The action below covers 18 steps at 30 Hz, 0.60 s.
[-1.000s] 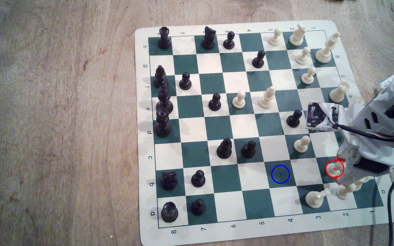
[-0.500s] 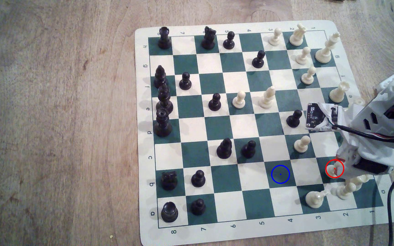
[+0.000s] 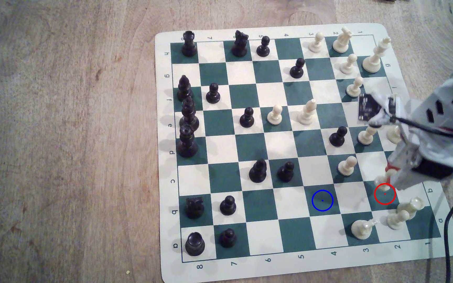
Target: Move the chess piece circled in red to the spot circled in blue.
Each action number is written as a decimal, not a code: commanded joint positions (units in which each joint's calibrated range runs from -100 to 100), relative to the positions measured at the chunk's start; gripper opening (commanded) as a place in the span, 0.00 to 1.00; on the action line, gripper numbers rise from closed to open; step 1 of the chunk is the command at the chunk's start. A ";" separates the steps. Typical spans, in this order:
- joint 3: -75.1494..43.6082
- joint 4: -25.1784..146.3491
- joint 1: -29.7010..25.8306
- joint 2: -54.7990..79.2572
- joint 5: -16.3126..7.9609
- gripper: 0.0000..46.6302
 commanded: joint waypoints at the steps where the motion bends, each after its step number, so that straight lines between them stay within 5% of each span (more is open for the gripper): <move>1: -6.88 3.11 0.33 -5.17 0.49 0.00; 18: -27.19 5.32 1.66 8.75 3.32 0.00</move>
